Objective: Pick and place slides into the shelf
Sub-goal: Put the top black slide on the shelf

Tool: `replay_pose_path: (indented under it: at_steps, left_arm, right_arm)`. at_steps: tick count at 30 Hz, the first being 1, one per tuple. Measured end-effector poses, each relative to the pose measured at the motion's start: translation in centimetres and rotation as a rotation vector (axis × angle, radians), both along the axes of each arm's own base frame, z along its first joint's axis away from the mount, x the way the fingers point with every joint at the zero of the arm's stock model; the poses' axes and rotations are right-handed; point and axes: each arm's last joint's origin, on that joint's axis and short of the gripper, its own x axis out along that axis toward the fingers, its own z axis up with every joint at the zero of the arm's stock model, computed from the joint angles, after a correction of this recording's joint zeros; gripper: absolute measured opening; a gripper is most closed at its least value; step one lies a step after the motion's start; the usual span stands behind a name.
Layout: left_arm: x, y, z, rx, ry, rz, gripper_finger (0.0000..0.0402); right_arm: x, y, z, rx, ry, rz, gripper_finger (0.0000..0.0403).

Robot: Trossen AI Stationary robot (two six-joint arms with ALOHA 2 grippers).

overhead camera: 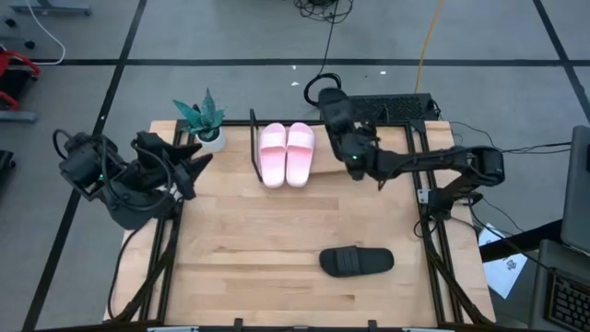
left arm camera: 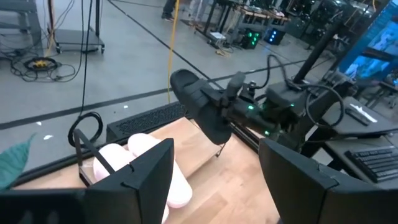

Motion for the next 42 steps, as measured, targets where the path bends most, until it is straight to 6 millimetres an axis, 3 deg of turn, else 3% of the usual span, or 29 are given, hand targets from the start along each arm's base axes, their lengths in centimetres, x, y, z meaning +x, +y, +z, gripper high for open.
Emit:
replay_pose_path:
  at_steps: [10, 15, 23, 42]
  left_arm:
    - [0.0, 0.0, 0.0, 0.040, 0.051, -0.034, 0.0237]
    - [0.0, 0.0, 0.0, 0.051, 0.060, -0.039, 0.0237]
    - [0.0, 0.0, 0.0, 0.051, 0.061, -0.039, 0.0237]
    - [0.2, 0.3, 0.0, 0.046, 0.057, -0.013, 0.0237]
  right_arm:
    - [-1.5, -0.9, -2.9, 0.158, 0.009, -0.127, 0.0000]
    - [-2.7, -2.0, -4.3, 0.300, 0.075, -0.106, 0.0000]
    - [-3.5, -3.8, -4.6, 0.353, 0.091, -0.132, 0.0000]
    - [-3.2, -6.5, -8.5, 0.468, 0.147, -0.180, 0.0000]
